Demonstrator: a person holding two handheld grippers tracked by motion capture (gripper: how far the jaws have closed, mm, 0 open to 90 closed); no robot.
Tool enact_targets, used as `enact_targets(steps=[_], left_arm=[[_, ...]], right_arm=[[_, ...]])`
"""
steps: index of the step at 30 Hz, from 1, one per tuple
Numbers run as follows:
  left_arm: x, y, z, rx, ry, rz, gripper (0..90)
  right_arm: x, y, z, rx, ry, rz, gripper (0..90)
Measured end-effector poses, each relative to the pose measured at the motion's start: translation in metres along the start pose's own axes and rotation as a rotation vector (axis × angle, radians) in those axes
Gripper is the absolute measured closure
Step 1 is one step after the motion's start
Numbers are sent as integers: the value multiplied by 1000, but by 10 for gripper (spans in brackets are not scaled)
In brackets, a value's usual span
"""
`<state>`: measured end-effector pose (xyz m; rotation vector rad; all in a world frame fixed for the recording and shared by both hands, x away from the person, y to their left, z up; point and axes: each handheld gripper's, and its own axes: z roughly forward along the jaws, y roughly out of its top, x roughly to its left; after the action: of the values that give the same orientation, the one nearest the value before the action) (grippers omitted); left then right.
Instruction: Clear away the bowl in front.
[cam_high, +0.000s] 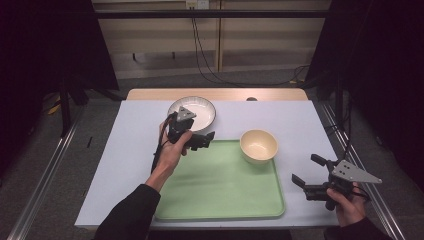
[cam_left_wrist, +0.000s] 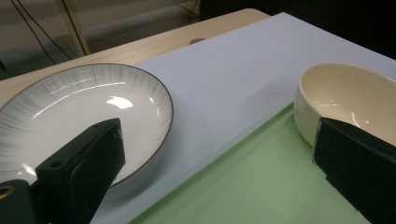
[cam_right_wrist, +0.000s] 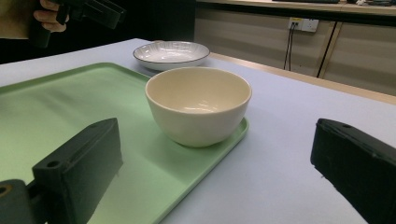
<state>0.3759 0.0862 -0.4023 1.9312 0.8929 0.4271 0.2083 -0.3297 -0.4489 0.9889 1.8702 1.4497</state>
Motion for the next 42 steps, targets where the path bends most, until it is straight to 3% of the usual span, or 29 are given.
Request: enact_targets(steps=[5,6,9,11,13,14,16,19,20,22,23,27,30,33,35,42], left_arm=[[3,-8,-9,5,33,11,23],[5,-11,-12,-6,42,-22,24],[7,-13,-18,-16,47,-32,21],[9,-15,-26,-39,57,-52,26],[11,-16,-34,-61,54,-46,18],[12,-18,-43,-85,74,-59,25],[12,-23,-49,-89,69,-40,14],[13,-29,-55,-93,65,-49,19],[12,-35,-62,-109,86,-44,22],[13,-41,-69,-120,88,-41,20],[14,-44,-72,-127,79,-59,15],[15,-52,-80,-124,89,-56,21],[14,-62,-92,-115,117,-22,16],[15,-68,-99,-125,116,-38,15],[16,-82,-107,-118,136,-25,19],[19,-104,-126,-116,167,-88,20]], right_arm=[[0,0,0,-1,1,1,17],[0,0,0,-1,0,0,19],[0,0,0,-2,0,-2,19],[0,0,0,-1,-1,-3,19],[-1,0,0,-2,0,-2,19],[-1,0,0,-2,0,-2,19],[-1,0,0,-3,0,1,20],[-1,0,0,-2,-2,2,20],[-1,0,0,-3,-2,0,20],[-1,0,0,-2,-1,-1,20],[-1,0,0,2,-4,3,21],[-1,0,1,6,-6,-1,22],[-1,0,1,7,-1,4,23],[0,-1,2,13,-4,-1,24],[-1,0,2,10,-2,-4,24],[-1,0,2,7,-2,0,23]])
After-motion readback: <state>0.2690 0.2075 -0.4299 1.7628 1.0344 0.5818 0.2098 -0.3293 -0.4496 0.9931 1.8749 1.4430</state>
